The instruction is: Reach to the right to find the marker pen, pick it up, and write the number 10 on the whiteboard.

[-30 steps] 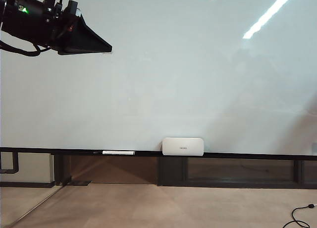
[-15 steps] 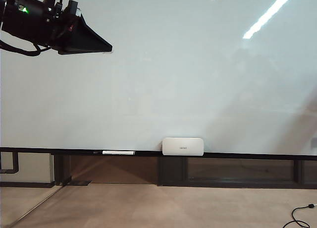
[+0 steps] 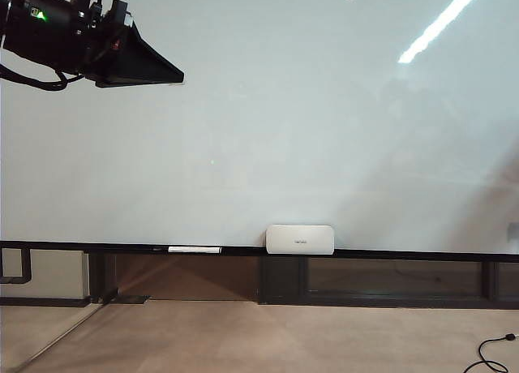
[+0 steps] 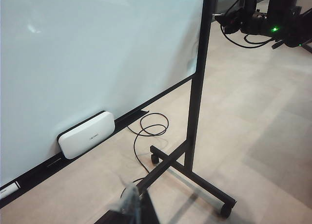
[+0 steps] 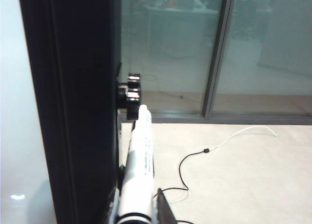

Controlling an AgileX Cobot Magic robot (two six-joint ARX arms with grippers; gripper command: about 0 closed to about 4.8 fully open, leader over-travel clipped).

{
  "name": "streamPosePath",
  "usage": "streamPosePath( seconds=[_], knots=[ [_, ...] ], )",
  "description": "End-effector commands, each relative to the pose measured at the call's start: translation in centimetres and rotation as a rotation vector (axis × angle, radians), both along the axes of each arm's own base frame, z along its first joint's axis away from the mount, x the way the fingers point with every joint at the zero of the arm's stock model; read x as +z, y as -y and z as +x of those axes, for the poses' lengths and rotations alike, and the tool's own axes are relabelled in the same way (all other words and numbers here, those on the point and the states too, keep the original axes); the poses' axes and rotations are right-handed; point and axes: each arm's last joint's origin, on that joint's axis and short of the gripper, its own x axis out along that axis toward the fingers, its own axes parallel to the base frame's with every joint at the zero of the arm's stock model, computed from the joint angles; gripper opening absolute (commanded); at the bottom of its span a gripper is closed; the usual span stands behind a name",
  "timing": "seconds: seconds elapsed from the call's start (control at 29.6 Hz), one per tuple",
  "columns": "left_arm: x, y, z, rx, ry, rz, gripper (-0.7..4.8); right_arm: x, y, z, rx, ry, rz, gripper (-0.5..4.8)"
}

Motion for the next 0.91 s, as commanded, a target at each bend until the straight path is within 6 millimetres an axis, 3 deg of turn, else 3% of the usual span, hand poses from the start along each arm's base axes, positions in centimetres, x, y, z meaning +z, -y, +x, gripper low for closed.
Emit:
streamPosePath(
  seconds=[0.03, 0.1, 0.34, 0.44, 0.71, 0.84, 0.91],
  knots=[
    [0.4, 0.0, 0.0, -0.007, 0.029, -0.005, -0.06, 0.8, 0.0, 0.0, -0.005, 0.030, -0.018, 0.19],
    [0.4, 0.0, 0.0, -0.007, 0.029, -0.005, -0.06, 0.8, 0.0, 0.0, 0.002, 0.030, -0.019, -0.02],
    [0.4, 0.0, 0.0, -0.007, 0.027, -0.005, -0.06, 0.7, 0.3, -0.2, -0.001, 0.013, -0.010, -0.03],
    [0.4, 0.0, 0.0, -0.007, 0.023, -0.004, -0.06, 1.4, 0.4, -0.3, -0.010, 0.032, -0.009, -0.03],
    [0.3, 0.0, 0.0, -0.006, 0.013, -0.011, -0.06, 5.8, 1.2, -1.8, -0.086, 0.026, 0.022, -0.03],
    [0.4, 0.0, 0.0, -0.005, 0.010, -0.017, -0.06, 9.5, 0.8, -3.9, -0.098, 0.036, 0.016, -0.03],
    [0.4, 0.0, 0.0, -0.003, 0.001, -0.023, -0.06, 10.3, 0.4, -5.1, -0.106, 0.033, 0.023, -0.03]
  ],
)
